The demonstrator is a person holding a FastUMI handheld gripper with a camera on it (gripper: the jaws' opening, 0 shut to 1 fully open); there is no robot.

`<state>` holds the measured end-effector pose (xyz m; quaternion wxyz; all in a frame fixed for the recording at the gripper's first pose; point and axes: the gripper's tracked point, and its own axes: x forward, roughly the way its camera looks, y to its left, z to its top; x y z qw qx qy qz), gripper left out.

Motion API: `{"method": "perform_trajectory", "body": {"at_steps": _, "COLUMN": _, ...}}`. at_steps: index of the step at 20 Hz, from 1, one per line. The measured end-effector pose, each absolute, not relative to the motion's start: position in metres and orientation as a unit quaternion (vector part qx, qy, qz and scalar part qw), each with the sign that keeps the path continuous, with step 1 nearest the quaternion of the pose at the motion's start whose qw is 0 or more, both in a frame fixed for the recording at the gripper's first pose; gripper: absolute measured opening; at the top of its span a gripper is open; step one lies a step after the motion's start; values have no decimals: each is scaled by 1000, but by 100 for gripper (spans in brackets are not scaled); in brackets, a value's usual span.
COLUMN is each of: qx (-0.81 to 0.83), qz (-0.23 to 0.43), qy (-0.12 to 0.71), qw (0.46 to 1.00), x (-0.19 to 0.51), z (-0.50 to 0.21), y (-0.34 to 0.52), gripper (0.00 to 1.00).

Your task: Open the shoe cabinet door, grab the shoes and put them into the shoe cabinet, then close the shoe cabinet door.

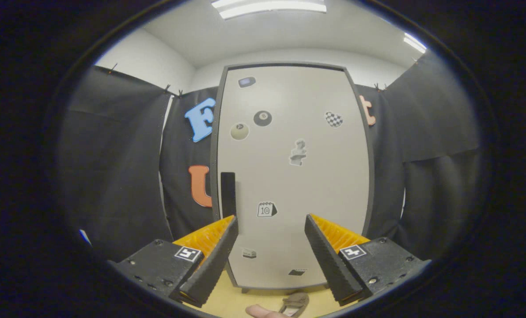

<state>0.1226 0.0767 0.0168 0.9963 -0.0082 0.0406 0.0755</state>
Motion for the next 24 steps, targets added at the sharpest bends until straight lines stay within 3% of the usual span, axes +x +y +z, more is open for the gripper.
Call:
{"method": "perform_trajectory", "body": {"at_steps": 13, "qx": 34, "qz": 176, "qy": 61, "qw": 982, "x": 198, "z": 5, "y": 151, "gripper": 99}}
{"method": "perform_trajectory", "body": {"at_steps": 15, "qx": 28, "qz": 162, "qy": 82, "qw": 983, "x": 206, "z": -2, "y": 153, "gripper": 98}}
{"method": "perform_trajectory", "body": {"at_steps": 19, "qx": 52, "qz": 155, "qy": 115, "qw": 980, "x": 225, "z": -7, "y": 164, "gripper": 83}}
{"method": "perform_trajectory", "body": {"at_steps": 22, "qx": 37, "qz": 161, "qy": 117, "qw": 979, "x": 231, "z": -6, "y": 172, "gripper": 43}}
{"method": "perform_trajectory", "body": {"at_steps": 24, "qx": 10, "qz": 147, "qy": 113, "qw": 983, "x": 235, "z": -9, "y": 171, "gripper": 42}}
